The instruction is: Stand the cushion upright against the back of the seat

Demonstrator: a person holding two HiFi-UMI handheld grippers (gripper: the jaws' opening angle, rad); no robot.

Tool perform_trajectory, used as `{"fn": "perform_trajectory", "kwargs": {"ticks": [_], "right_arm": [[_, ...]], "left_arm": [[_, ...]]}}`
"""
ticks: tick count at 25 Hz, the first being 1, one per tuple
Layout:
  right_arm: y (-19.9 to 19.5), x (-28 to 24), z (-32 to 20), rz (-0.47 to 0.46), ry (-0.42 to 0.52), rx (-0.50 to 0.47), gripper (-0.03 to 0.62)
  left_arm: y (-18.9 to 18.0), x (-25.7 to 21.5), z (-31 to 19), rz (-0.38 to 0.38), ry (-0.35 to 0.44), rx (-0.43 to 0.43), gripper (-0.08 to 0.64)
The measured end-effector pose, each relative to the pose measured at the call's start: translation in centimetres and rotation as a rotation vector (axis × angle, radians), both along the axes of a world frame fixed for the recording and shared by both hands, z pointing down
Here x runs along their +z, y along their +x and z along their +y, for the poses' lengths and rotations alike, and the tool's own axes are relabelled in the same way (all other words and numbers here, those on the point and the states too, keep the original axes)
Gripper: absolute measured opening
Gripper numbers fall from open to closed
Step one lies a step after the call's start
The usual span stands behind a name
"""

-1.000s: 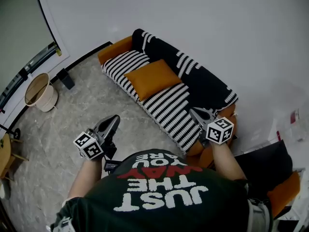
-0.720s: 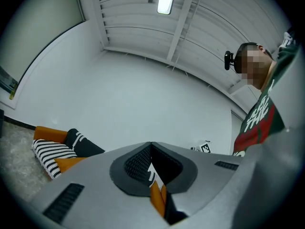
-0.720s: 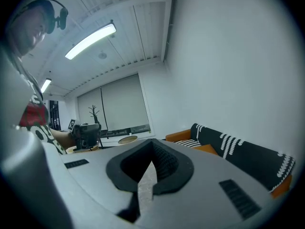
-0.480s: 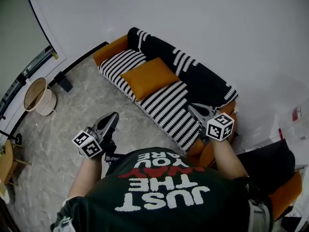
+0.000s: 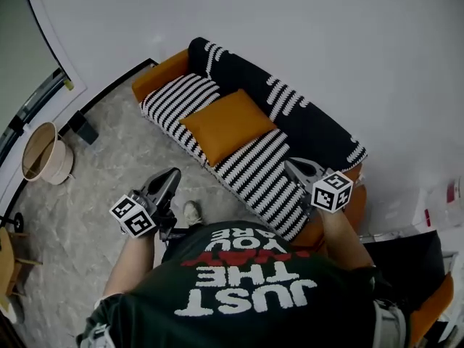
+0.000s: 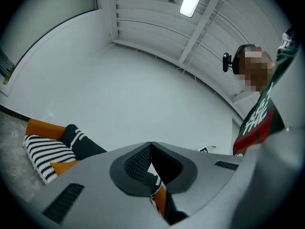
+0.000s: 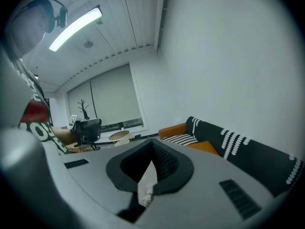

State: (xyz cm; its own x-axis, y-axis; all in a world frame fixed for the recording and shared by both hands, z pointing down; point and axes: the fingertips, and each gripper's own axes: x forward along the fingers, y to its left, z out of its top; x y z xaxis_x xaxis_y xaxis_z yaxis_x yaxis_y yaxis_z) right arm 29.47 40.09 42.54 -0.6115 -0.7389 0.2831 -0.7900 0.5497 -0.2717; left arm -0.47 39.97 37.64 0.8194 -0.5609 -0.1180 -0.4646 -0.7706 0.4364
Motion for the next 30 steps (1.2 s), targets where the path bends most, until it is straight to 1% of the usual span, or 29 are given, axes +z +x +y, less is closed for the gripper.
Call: {"fn": "perform_trajectory", "kwargs": {"ticks": [4,6,10,13,15,20,25,28,30], "right_arm": [[-3.2,0.5,-8.0,0.031,-0.029,0.048,0.023],[-4.4,0.9,-12.0,0.041,-0.06,0.06,0.023],[-5.6,1.8,-19.5,0.065,-0.142,0.106,0.023],[-6.3,1.1,-25.6,0.11,-0.203,0.137,0.023],[-6.6,1.1,-28.4,0.132,-0.248,0.147,0.023],[-5.5,4.4,-31.1,0.143,-0.341,0.166,0.023],[-3.4,7.9,-34.1,0.168,-0.427,0.131,0.025],[-0.8,11.0,-36.6,0.124,-0.494,0.147,0.025],[1.3,13.9,-38.1,0.06,-0.554,0.184,0.025]], "left_arm": [[-3.0,0.9,-9.4,0.014,-0.006,0.05,0.011],[-4.4,0.7,-13.8,0.011,-0.013,0.072,0.011],[-7.4,0.0,-21.3,-0.015,-0.03,0.102,0.011],[-9.8,-1.1,-27.5,-0.012,-0.072,0.106,0.011],[-10.6,-1.2,-30.6,-0.001,-0.11,0.104,0.012],[-10.0,1.2,-33.1,-0.001,-0.177,0.116,0.012],[-8.7,2.4,-35.5,-0.01,-0.232,0.082,0.012],[-7.7,2.6,-36.6,-0.034,-0.248,0.044,0.011],[-6.8,2.9,-37.3,-0.061,-0.256,0.014,0.012]]}}
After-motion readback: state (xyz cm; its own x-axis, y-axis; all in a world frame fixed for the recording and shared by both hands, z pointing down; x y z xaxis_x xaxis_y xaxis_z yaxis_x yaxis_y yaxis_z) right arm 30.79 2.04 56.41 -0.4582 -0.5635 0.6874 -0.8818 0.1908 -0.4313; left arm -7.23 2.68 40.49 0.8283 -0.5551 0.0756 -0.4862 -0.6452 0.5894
